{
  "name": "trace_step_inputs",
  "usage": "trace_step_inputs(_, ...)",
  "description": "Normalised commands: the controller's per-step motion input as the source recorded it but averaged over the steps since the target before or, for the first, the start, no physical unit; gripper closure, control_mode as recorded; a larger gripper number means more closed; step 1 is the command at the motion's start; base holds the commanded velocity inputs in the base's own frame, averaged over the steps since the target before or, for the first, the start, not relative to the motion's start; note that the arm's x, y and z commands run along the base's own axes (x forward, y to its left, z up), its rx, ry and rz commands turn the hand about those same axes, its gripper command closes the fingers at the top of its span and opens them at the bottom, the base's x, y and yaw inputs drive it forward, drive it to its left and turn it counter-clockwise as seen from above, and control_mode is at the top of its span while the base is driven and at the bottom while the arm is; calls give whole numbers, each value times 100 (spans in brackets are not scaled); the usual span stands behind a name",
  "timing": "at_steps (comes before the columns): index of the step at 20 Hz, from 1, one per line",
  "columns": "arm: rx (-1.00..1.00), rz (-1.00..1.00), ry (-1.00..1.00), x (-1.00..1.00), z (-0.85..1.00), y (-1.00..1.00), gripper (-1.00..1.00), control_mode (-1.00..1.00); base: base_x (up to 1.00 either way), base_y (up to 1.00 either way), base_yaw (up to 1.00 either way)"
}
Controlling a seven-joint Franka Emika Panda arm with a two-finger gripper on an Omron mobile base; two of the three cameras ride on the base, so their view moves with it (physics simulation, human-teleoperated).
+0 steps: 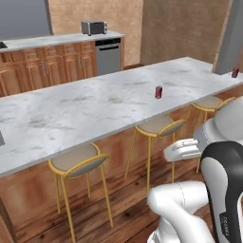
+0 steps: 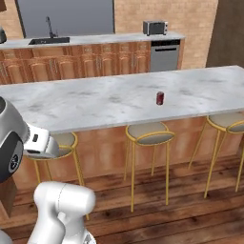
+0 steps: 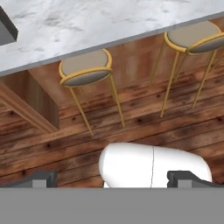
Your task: Four empty soda cans are scattered around the kitchen. Gather all the cans and cluster them next to the stove for recycling.
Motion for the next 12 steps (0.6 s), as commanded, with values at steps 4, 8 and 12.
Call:
trace_step_inputs(4, 0, 0, 0, 0, 0, 0, -100, 100, 29, 13, 19)
trace_step_inputs(8, 0, 0, 0, 0, 0, 0, -100, 100, 12, 9, 26)
trace_step_inputs(12, 0, 0, 0, 0, 0, 0, -100, 100, 0, 12, 26)
